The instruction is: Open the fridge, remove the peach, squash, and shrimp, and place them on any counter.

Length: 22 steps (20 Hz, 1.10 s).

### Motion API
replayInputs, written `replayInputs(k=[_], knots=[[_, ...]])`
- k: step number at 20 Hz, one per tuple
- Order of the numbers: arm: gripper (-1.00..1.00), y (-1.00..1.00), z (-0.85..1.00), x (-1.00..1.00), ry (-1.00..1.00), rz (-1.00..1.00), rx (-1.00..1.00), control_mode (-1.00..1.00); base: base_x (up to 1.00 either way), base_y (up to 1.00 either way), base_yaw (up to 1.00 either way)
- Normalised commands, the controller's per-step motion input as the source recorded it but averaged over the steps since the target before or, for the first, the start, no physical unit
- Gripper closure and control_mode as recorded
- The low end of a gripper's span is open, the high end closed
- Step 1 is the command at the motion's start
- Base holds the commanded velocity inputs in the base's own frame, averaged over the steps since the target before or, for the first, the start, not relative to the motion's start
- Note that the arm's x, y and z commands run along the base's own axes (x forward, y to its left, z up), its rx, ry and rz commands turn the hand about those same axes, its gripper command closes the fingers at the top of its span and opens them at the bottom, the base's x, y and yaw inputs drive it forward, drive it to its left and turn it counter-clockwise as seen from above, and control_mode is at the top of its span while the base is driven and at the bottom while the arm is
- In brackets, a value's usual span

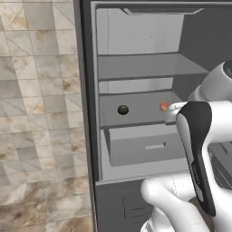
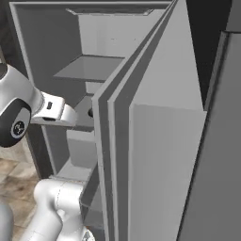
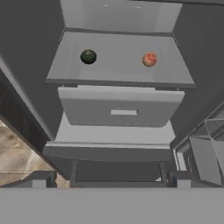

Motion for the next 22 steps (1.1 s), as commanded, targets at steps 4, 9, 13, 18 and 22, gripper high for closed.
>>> replayInputs(k=[4, 9, 13, 18, 22], knots=[[-1.0, 0.0, 0.0, 0.0, 0.0, 0.0, 0.0, 1.0, 0.66, 0.1, 0.0], [-1.0, 0.0, 0.0, 0.0, 0.0, 0.0, 0.0, 1.0, 0.3, 0.0, 0.0], [-1.0, 0.0, -0.14, 0.09, 0.0, 0.0, 0.0, -1.0, 0.0, 0.0, 0.0], [-1.0, 0.02, -0.48, 0.14, 0.02, 0.03, 0.01, -1.0, 0.0, 0.0, 0.0], [-1.0, 0.05, -0.5, 0.3, 0.0, 0.02, 0.04, -1.0, 0.0, 0.0, 0.0]])
